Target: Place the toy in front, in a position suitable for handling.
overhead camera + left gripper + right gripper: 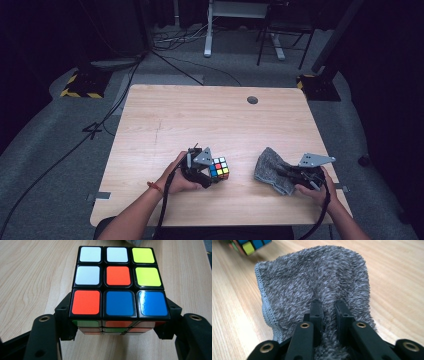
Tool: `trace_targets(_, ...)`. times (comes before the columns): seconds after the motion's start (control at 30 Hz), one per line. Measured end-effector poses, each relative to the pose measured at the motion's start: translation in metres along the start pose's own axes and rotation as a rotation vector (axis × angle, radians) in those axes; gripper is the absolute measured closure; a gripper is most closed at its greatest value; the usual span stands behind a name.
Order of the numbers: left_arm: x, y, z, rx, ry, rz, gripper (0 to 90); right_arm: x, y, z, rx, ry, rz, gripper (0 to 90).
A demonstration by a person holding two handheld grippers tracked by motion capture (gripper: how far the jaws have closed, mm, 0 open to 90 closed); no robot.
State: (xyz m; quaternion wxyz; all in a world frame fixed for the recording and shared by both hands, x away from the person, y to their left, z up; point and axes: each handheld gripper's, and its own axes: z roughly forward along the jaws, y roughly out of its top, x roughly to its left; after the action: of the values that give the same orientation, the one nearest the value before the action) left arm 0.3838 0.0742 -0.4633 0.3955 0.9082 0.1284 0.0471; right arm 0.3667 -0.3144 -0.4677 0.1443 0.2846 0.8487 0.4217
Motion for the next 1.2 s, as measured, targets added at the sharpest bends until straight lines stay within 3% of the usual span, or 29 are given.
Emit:
trace_targets(0.17,-0.003,0.003,0.006,0.025,-0.024,0.022,33.8,0.001,0.006,-0.005,-0.028,-0.009,-0.008,79.4)
trace_targets(0.33,-0.006,0.007,0.009,0.048,-0.009,0.054,33.8,0.002,0.012,-0.009,-0.050,-0.011,-0.013,79.4)
trace_targets(0.53,-0.006,0.008,0.012,0.064,-0.015,0.040,33.9,0.004,0.020,-0.012,-0.069,-0.008,-0.036,79.4)
trace_targets(0.73,-0.007,0.013,0.011,0.056,-0.005,0.056,33.9,0.007,0.032,-0.017,-0.094,-0.001,-0.055,79.4)
trace_targets(1.2,-0.007,0.020,0.008,0.064,-0.013,0.083,33.9,0.020,0.063,-0.004,-0.090,0.044,-0.111,79.3)
